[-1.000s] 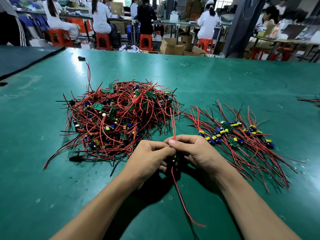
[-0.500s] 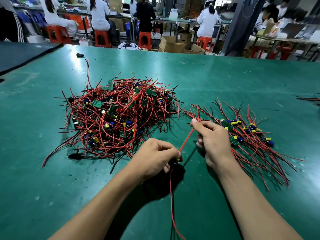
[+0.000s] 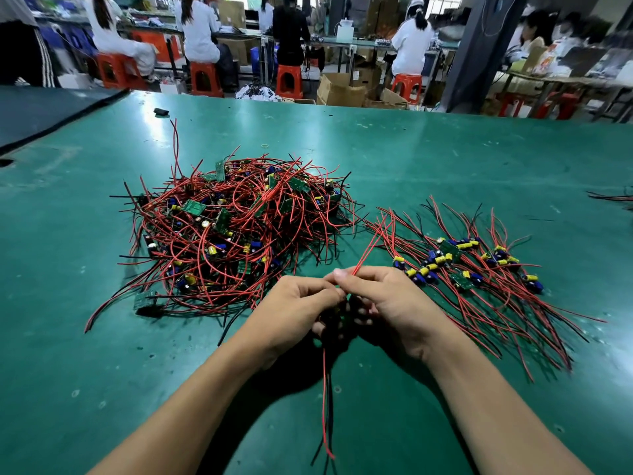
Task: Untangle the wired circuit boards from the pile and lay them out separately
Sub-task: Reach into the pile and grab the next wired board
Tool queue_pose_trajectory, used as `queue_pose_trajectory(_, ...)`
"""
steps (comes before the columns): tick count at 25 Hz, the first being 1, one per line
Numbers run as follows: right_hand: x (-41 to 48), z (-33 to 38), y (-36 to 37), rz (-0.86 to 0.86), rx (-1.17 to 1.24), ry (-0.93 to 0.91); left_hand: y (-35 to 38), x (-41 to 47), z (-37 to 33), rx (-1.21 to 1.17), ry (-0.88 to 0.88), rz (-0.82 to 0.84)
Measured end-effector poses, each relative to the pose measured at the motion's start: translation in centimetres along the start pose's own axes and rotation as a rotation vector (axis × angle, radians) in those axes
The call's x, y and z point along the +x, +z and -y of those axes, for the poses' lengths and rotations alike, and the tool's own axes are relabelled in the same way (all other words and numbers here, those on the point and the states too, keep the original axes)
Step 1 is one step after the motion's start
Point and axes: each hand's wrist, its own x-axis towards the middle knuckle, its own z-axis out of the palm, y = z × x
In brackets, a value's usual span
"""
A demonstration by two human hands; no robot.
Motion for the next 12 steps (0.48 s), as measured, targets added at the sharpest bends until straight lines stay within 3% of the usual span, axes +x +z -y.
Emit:
queue_pose_trajectory(3, 0.5, 0.4, -0.3, -0.181, -0.031, -0.063, -0.2, -0.1, -0.2, 0.048, 0.005, 0.047)
queue_pose_trajectory(7, 1.0, 1.0, -1.5, -0.403, 0.155, -0.139, -0.5, -0.2, -0.4, 0.165, -0.002, 0.121)
queue_pose_trajectory(12, 1.2, 1.6, -2.1, -0.419, 0.544, -0.051, -0.6, 0.0, -0.1, 0.135, -0.01, 0.124)
